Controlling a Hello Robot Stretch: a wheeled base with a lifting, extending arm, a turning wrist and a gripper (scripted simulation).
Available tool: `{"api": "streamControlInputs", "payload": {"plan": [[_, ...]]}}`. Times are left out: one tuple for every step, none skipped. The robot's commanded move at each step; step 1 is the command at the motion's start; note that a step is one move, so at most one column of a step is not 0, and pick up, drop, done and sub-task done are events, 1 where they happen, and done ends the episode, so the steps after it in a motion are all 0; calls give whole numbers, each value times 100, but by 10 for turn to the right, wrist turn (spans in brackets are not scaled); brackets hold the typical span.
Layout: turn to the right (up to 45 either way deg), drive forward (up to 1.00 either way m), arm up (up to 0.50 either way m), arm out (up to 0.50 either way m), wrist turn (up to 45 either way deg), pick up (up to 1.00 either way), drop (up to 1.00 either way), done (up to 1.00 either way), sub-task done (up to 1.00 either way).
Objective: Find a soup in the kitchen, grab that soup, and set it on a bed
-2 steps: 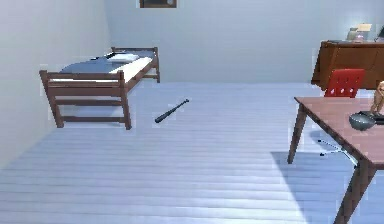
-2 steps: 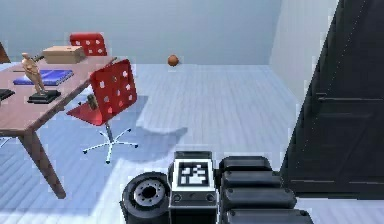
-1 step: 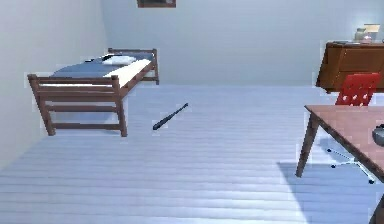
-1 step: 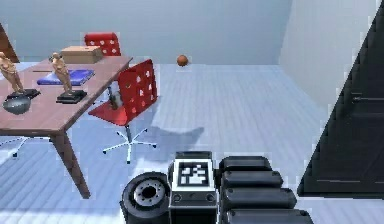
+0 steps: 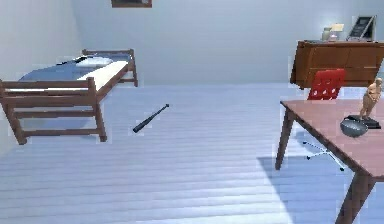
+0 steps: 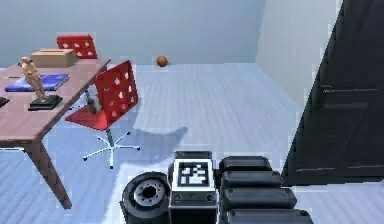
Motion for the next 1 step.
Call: {"api": "streamControlInputs", "payload": {"plan": [[0,100,0,0,0,0,0,0,0]]}}
